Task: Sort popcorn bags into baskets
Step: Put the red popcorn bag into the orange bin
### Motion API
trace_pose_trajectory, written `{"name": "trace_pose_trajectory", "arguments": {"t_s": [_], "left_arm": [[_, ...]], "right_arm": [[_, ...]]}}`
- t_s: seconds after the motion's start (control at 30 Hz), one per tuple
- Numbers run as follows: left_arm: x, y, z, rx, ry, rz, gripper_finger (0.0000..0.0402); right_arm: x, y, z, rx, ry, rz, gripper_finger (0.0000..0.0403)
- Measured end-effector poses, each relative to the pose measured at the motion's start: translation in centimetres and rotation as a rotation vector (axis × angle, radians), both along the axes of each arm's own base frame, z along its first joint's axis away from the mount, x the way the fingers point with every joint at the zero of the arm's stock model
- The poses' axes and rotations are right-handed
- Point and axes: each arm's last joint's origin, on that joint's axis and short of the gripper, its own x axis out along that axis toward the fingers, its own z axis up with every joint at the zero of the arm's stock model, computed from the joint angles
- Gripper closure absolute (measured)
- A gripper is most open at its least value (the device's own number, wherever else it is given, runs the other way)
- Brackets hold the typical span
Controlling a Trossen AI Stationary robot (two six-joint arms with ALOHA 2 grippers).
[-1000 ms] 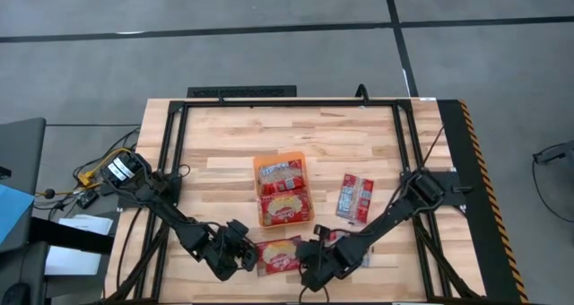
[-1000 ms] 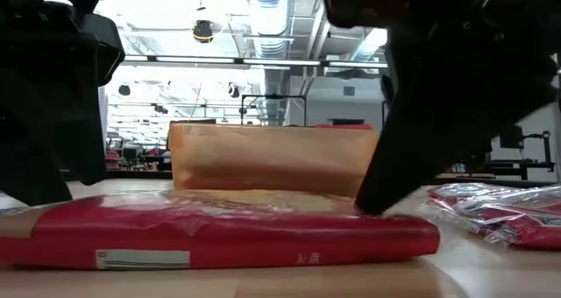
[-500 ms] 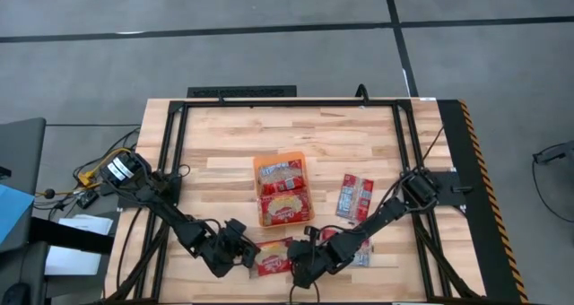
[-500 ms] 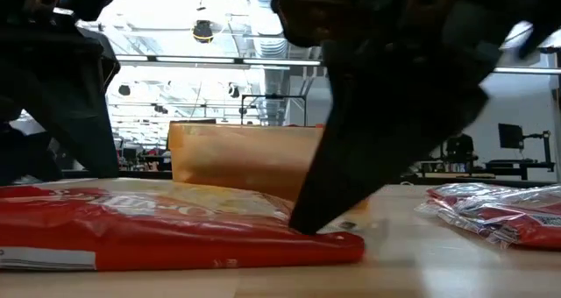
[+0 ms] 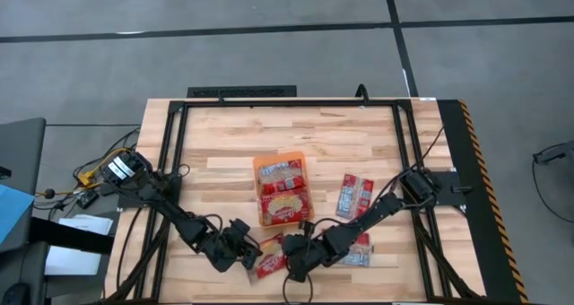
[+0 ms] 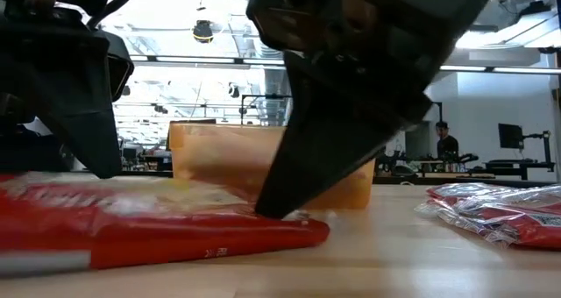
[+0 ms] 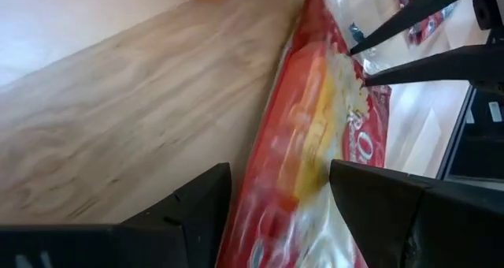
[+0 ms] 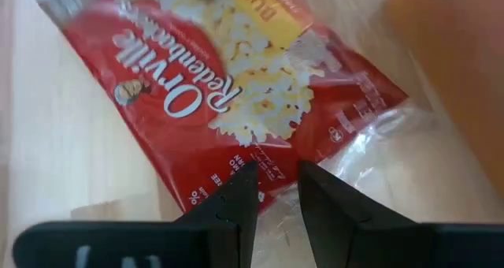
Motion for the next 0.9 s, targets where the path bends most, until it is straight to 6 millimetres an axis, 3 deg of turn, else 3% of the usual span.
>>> {"name": "trace_pose_trajectory", "arguments": {"t_s": [0.23,0.43,0.6,0.73,0.9], "left_arm": [[0.3,0.1,0.1,-0.021,0.002,-0.032,0.0207],[0.3,-0.1,0.1,-0.028,-0.004,-0.058,0.0280],[0.3,-0.1,0.0,-0.011,0.005,-0.081,0.0338],[0.2,0.0,0.0,0.003,0.008,-0.073,0.0391],[0.3,0.1,0.1,0.010,-0.026,-0.016,0.0378]], "right_arm": [[0.6,-0.8,0.1,0.000,-0.018,-0.001,0.0285],[0.6,-0.9,0.3,-0.003,-0.015,0.000,0.0285],[-0.5,0.1,2.5,-0.017,-0.043,0.016,0.0288],[-1.5,1.1,2.2,-0.008,-0.013,0.016,0.0302],[-1.9,2.7,0.7,0.018,-0.003,0.014,0.0322]]}}
